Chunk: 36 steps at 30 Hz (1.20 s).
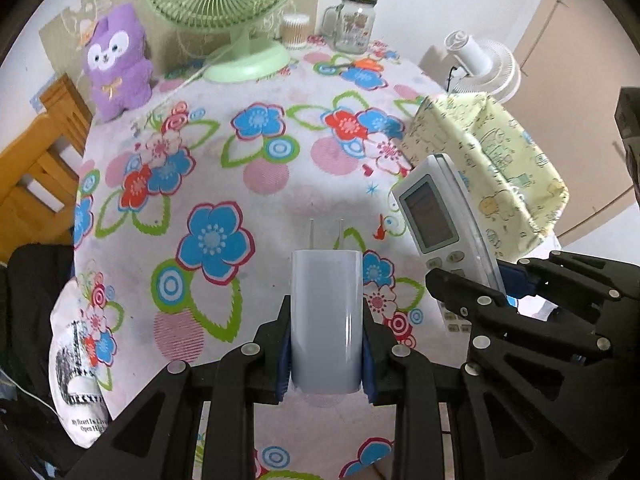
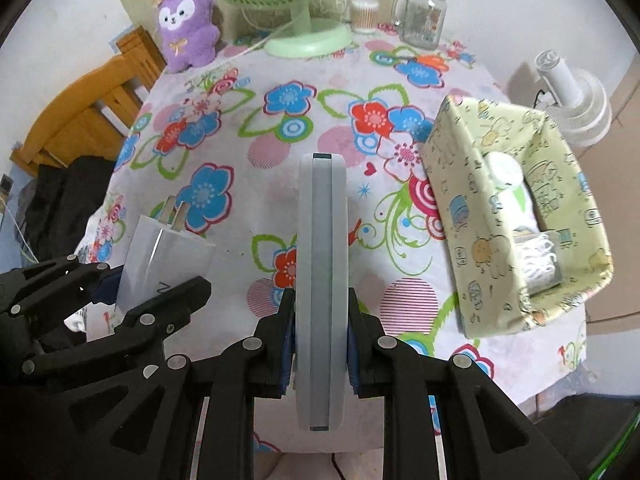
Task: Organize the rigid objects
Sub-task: 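Carry the charger plug with left while right carries the remote over the basket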
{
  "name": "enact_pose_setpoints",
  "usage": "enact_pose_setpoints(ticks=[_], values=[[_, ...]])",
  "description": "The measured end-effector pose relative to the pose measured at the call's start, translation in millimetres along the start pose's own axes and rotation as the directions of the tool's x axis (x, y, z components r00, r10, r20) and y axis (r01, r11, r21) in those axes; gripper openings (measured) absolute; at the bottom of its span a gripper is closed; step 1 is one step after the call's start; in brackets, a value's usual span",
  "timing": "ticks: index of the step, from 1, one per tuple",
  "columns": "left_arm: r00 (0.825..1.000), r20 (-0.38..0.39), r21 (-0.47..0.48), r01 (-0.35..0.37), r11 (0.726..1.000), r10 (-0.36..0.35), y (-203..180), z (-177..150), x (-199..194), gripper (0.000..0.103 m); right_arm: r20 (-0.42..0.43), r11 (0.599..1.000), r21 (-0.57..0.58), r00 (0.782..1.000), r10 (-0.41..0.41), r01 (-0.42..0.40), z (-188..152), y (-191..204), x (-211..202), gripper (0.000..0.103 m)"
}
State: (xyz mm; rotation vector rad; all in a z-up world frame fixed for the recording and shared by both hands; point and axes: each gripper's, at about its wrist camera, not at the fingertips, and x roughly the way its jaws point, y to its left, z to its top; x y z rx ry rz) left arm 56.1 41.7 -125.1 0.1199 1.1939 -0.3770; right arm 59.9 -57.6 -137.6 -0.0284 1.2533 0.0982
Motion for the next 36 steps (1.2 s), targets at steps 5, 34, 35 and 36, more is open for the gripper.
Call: enact_pose_setpoints(ticks=[5, 34, 35, 36], values=[[1.0, 0.029, 0.024, 0.003, 1.0, -0.004, -3.4, -0.1, -14.1, 0.027, 0.034, 1.0, 0.005, 0.999, -0.02, 0.02, -1.8, 2.6, -17.2, 0.024], [0.99, 0.105, -0.082, -0.085, 0.993, 0.093, -43.6, 32.0, -34.4, 0.027, 0.091, 0.993, -0.118, 0.995, 0.03, -0.019, 27.4, -38.7, -48.4, 0.024], [0.99, 0.107, -0.089, -0.086, 0.992, 0.095, -45.5, 34.6, -34.4, 0.027, 0.094, 0.992, -0.128, 0.995, 0.031, -0.019, 29.5, -41.5, -49.3, 0.024], [0.989, 0.108, -0.091, -0.088, 0.992, 0.097, -47.2, 36.7, -34.3, 0.027, 0.095, 0.991, -0.133, 0.995, 0.032, -0.019, 31.2, -43.4, -49.9, 0.024]])
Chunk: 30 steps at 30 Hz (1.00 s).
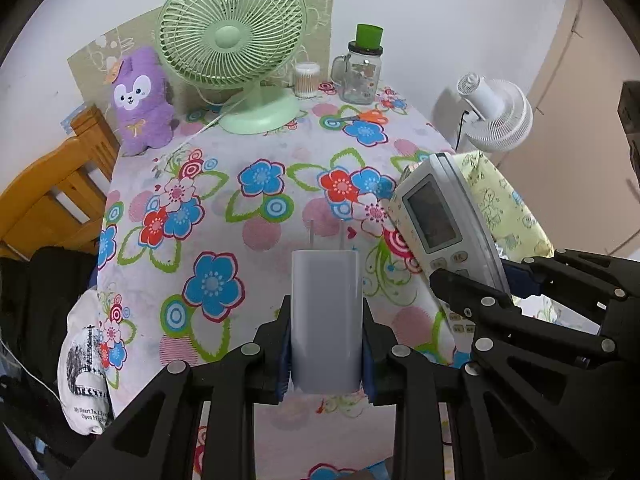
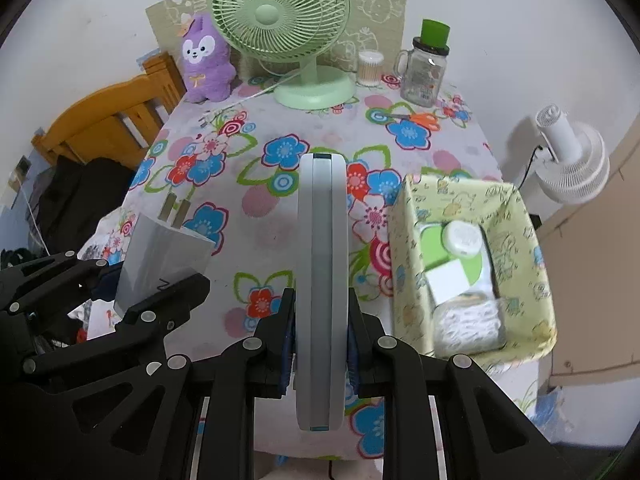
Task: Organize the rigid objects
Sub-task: 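Carry the charger plug with left while right carries the remote over the basket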
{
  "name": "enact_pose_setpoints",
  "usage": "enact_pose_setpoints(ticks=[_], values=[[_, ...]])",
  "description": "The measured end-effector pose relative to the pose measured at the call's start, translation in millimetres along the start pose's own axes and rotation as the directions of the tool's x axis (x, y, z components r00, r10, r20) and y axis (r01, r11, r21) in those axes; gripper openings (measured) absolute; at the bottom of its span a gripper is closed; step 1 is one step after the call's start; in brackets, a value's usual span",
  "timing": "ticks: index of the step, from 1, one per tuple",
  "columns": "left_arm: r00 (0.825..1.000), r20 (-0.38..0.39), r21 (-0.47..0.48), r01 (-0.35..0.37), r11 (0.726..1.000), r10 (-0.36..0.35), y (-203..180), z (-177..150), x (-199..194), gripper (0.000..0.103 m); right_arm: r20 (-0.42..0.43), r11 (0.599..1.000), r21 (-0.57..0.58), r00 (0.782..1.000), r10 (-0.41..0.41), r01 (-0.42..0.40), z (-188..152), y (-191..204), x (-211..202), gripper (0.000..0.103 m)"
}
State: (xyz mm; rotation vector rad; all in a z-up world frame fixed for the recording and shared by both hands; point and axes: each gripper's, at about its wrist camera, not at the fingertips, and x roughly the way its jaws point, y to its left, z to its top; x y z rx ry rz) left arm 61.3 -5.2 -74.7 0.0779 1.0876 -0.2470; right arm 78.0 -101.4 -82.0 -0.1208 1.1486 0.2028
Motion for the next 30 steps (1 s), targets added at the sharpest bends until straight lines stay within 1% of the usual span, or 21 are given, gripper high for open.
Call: enact_pose_setpoints(ticks=[7, 16, 18, 21, 30], values=[[1.0, 0.006, -0.005, -0.004, 1.0, 0.004, -15.9, 14.1, 4.0, 0.027, 0.003, 1.0, -0.007, 1.0, 0.007, -0.007, 8.7, -21.1, -1.5, 0.024], [1.0, 0.001, 0.018, 0.011, 1.0, -0.011, -43.0, 30.5, 13.8, 0.027, -0.001, 1.0, 0.019, 1.0, 0.001, -0.001, 13.0, -54.8, -1.8, 0.024], [1.0, -0.003, 0.023, 0.021, 0.999, -0.021, -49.8, 34.6, 16.7, 0.027, -0.003, 1.0, 0.026, 1.0, 0.001, -0.001, 13.3, -62.6, -1.5, 0.024], [0.998, -0.012, 0.016, 0.058, 0.998, -0.058, -57.9, 40.5, 21.2, 0.027, -0.003, 0.999, 0.044, 1.0, 0.006, -0.006, 14.1, -77.2, -2.1, 0.024], [0.997, -0.026, 0.06, 0.08, 0.995, -0.079, -102.2, 55.7, 39.2, 0.027, -0.016, 0.997, 0.079, 1.0, -0.02, 0.021, 12.3, -122.9, 0.7, 0.024]])
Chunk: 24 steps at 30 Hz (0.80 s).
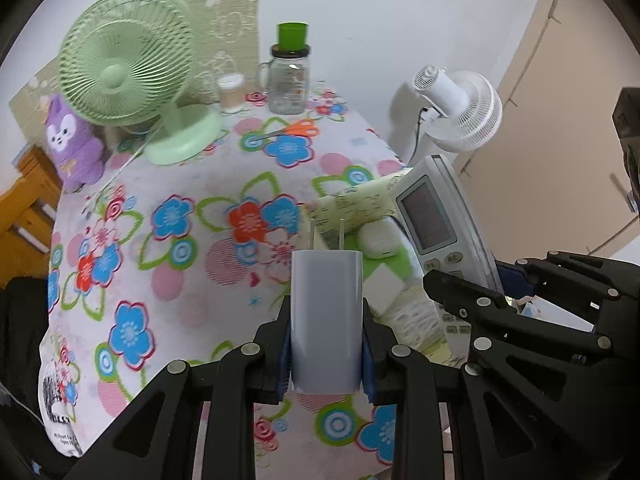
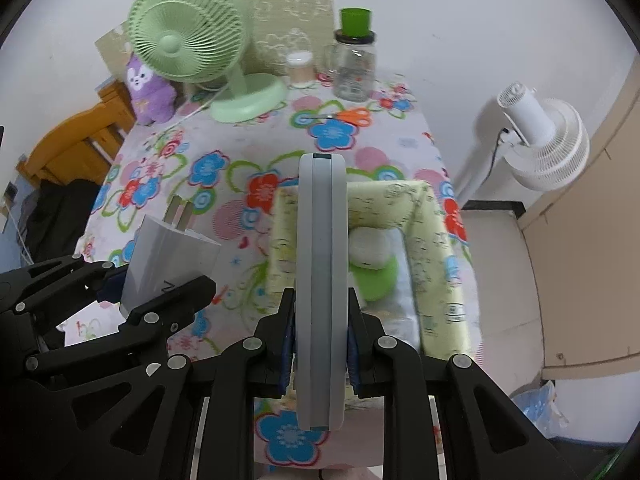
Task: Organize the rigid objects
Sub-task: 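Carry the charger plug with left while right carries the remote over the basket, then lower the charger plug into the basket and open the left tool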
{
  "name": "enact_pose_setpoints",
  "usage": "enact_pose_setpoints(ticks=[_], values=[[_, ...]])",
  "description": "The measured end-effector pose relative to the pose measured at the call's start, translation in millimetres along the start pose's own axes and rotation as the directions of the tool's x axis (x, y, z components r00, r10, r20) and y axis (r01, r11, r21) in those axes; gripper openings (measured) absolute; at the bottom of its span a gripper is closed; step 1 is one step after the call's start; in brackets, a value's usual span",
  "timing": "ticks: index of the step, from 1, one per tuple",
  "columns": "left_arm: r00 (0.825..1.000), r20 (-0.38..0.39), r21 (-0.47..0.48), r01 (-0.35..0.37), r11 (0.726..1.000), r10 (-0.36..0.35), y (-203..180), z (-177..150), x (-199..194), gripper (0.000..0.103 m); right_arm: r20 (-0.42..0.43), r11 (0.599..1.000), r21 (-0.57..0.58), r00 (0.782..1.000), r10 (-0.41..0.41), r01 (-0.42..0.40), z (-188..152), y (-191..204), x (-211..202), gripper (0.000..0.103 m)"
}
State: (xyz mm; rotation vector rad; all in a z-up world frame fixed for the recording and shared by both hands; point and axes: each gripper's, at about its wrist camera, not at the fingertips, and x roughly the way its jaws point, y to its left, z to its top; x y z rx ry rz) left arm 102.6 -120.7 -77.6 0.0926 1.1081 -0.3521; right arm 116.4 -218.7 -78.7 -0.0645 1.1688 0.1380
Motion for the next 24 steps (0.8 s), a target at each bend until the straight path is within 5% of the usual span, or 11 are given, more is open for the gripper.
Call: enact_pose_setpoints(ticks=[24], values=[[0.993, -0.117, -0.02, -0.031, 0.999, 0.029, -47.4, 28.6, 86.4, 0.027, -0.077, 0.999, 0.047, 0.997, 0.028, -0.025, -10.3, -84.0, 30.4, 0.024]])
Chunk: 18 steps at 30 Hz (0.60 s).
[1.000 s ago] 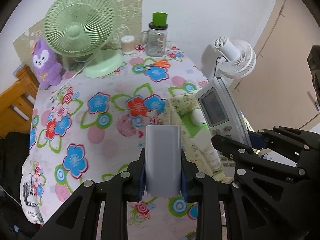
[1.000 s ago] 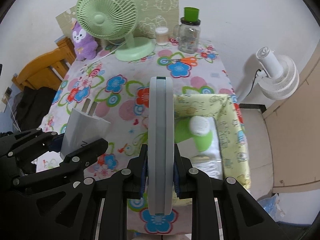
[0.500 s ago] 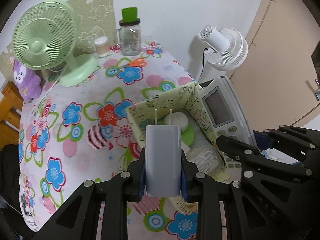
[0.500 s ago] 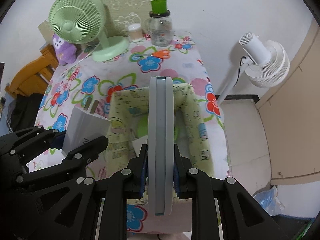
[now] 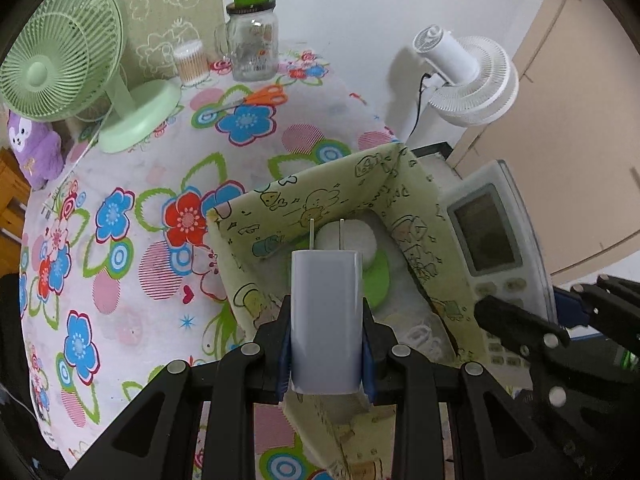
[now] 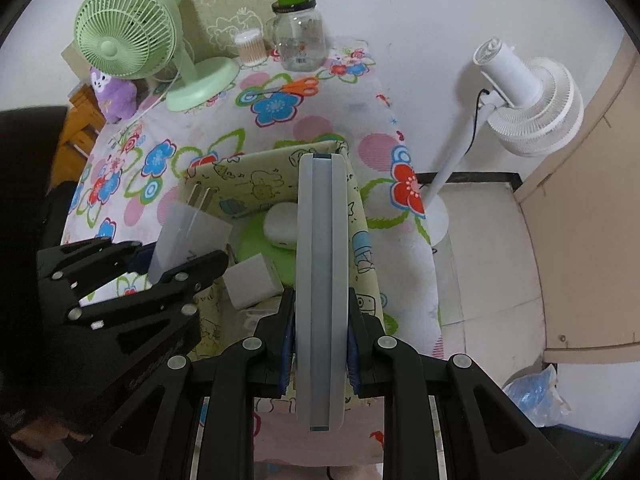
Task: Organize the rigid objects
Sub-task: 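Lower the charger plug into the basket and open the left tool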
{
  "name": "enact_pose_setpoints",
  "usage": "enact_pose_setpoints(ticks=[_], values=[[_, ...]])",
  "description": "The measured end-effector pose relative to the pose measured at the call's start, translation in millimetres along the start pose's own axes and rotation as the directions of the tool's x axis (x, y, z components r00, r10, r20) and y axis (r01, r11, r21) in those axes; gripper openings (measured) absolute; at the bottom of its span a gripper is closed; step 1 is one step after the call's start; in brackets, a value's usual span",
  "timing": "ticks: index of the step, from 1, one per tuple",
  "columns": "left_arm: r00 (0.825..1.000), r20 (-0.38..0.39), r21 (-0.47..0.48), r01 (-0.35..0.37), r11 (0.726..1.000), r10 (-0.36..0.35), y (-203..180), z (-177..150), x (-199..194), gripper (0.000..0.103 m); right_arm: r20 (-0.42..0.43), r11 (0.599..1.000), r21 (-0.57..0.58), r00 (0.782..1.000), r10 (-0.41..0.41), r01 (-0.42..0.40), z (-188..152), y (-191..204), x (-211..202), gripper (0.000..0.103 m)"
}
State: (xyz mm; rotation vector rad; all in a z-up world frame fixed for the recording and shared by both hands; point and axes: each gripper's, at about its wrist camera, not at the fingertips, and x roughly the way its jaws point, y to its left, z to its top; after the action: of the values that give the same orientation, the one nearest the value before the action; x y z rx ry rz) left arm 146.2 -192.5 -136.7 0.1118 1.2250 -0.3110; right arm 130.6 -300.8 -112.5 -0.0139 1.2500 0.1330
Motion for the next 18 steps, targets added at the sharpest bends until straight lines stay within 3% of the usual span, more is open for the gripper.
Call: enact_pose_setpoints(ticks=[11, 13, 18], values=[[0.999, -0.041, -0.008, -0.011, 1.0, 0.01, 4.2, 6.9, 32.6, 0.028, -0.053, 0.999, -0.023, 0.998, 0.02, -0.021, 3.8, -2.8, 23.7, 0.024], [1.0, -0.02, -0.001, -0.013, 1.0, 0.013, 3.5, 9.0, 29.8, 0.041, -0.057, 1.0, -0.021, 0.998, 0.02, -0.022, 5.1, -3.7, 25.6, 0.024], [0.999, 0.013, 0.012, -0.036, 0.999, 0.036, 5.0, 12.7, 19.0, 0.048, -0.067, 1.0, -0.019, 0.998, 0.02, -0.022, 6.1, -3.3, 29.0, 0.024]])
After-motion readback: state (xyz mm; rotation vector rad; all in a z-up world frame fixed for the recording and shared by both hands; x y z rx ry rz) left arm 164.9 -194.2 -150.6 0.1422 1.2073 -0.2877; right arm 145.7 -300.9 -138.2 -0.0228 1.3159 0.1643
